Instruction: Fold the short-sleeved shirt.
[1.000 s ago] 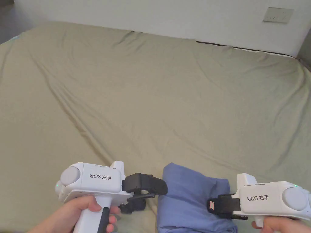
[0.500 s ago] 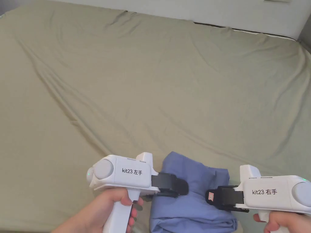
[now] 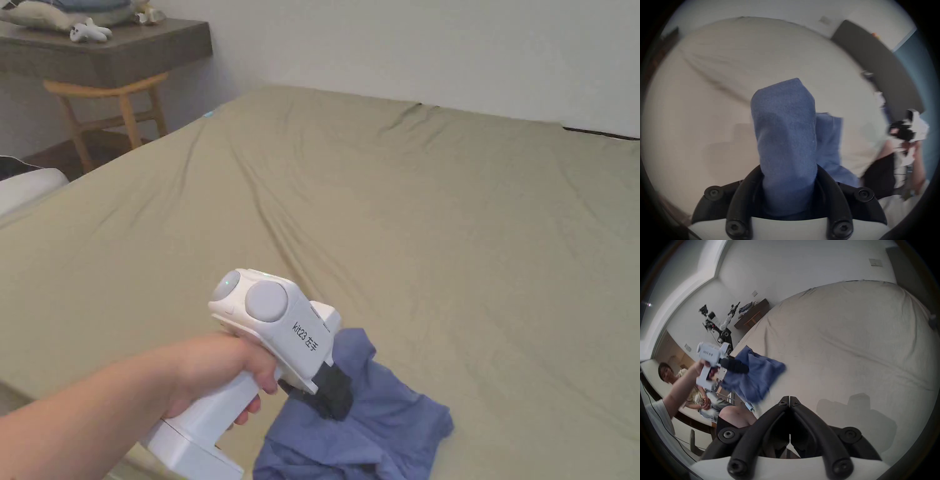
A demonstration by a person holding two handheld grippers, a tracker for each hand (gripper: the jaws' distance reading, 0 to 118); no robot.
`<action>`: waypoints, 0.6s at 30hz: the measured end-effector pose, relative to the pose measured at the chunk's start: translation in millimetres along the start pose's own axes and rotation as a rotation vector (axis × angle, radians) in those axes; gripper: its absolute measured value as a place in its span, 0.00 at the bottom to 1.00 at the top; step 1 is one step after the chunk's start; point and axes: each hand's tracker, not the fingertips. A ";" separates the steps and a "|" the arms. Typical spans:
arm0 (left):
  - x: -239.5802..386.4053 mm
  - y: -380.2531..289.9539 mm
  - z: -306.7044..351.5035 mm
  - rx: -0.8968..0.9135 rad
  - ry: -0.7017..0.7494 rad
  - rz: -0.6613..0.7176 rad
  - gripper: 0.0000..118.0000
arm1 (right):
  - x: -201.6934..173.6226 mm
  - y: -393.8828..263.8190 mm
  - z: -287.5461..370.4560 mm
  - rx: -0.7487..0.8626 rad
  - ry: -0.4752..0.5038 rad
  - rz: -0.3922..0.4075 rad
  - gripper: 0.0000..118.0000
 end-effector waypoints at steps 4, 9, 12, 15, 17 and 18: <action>-91.1 0.4 11.4 -0.097 0.339 0.029 0.22 | -14.0 -3.4 -1.3 -0.007 -0.005 0.041 0.00; -176.7 -9.1 28.4 -0.129 0.583 0.137 0.22 | -22.9 -8.2 -3.9 -0.015 -0.022 0.070 0.00; -197.4 -15.9 28.5 -0.139 0.625 0.127 0.22 | -20.5 -9.0 -7.8 -0.016 -0.039 0.058 0.00; -206.2 -18.1 24.0 -0.146 0.664 0.109 0.21 | -21.4 -8.4 -11.9 -0.024 -0.056 0.055 0.00; -209.7 -17.5 21.9 -0.146 0.661 0.118 0.26 | -23.8 -7.2 -14.8 -0.034 -0.057 0.060 0.00; -211.2 -17.5 19.9 -0.144 0.656 0.127 0.36 | -24.9 -6.7 -15.1 -0.037 -0.060 0.067 0.00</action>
